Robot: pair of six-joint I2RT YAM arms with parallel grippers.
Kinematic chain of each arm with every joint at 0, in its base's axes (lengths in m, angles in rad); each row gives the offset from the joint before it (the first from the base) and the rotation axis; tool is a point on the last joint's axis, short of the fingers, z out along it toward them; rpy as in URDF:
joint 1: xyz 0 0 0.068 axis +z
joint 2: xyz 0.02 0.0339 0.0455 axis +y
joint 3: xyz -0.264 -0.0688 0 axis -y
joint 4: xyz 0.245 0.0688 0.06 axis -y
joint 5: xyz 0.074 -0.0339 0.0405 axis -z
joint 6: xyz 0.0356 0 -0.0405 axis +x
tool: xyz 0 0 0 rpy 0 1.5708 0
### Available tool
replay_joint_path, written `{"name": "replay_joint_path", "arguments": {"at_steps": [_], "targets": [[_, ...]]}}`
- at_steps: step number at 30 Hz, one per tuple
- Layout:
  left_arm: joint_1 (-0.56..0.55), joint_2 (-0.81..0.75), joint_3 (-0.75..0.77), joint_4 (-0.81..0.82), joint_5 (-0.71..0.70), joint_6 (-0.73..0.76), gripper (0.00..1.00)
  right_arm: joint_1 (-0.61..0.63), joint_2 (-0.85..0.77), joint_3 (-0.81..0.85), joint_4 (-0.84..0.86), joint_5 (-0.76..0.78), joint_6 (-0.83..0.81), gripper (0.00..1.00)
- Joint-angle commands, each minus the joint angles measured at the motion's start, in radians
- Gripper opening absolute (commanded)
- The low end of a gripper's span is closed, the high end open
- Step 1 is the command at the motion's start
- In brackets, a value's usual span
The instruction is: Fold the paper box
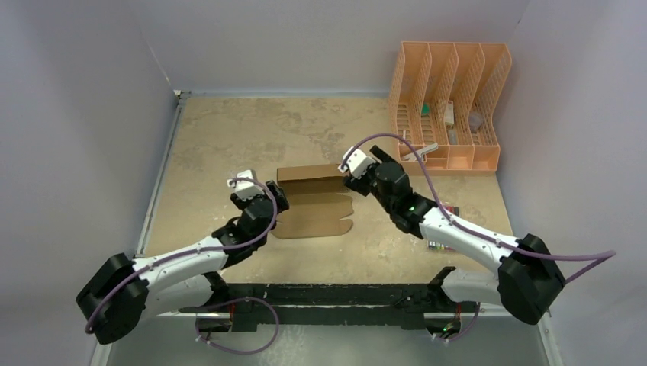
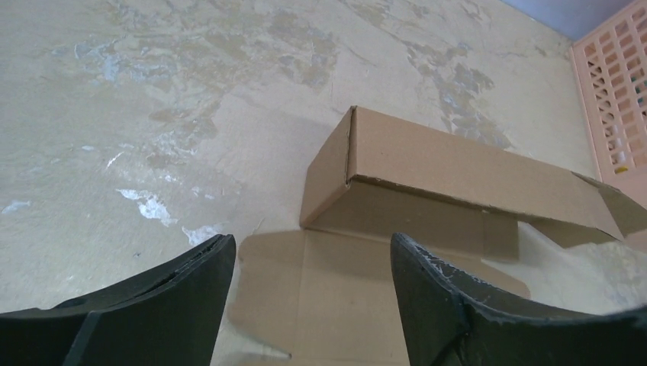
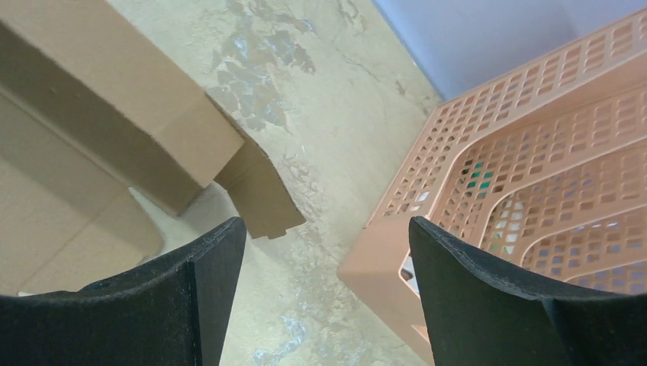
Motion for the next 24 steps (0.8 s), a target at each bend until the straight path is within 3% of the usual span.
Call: {"name": "replay_joint_path", "arguments": {"at_steps": [1,4,6,11,24], "targets": [[0.000,-0.094,0.115,-0.358,0.084,-0.068,0.80,-0.090,0.028,0.095,-0.082,-0.147,0.127,0.81],[0.034,-0.066,0.220,-0.523,0.101,-0.066,0.91,-0.123,0.092,0.149,-0.098,-0.157,0.142,0.81],[0.103,-0.032,0.281,-0.579,0.177,-0.048,0.91,-0.139,0.137,0.179,-0.095,-0.152,0.153,0.81],[0.275,0.000,0.343,-0.559,0.418,-0.026,0.91,-0.174,0.231,0.253,-0.074,-0.195,0.175,0.80],[0.363,0.187,0.470,-0.561,0.651,-0.001,0.91,-0.177,0.319,0.276,-0.105,-0.355,0.238,0.79]]}}
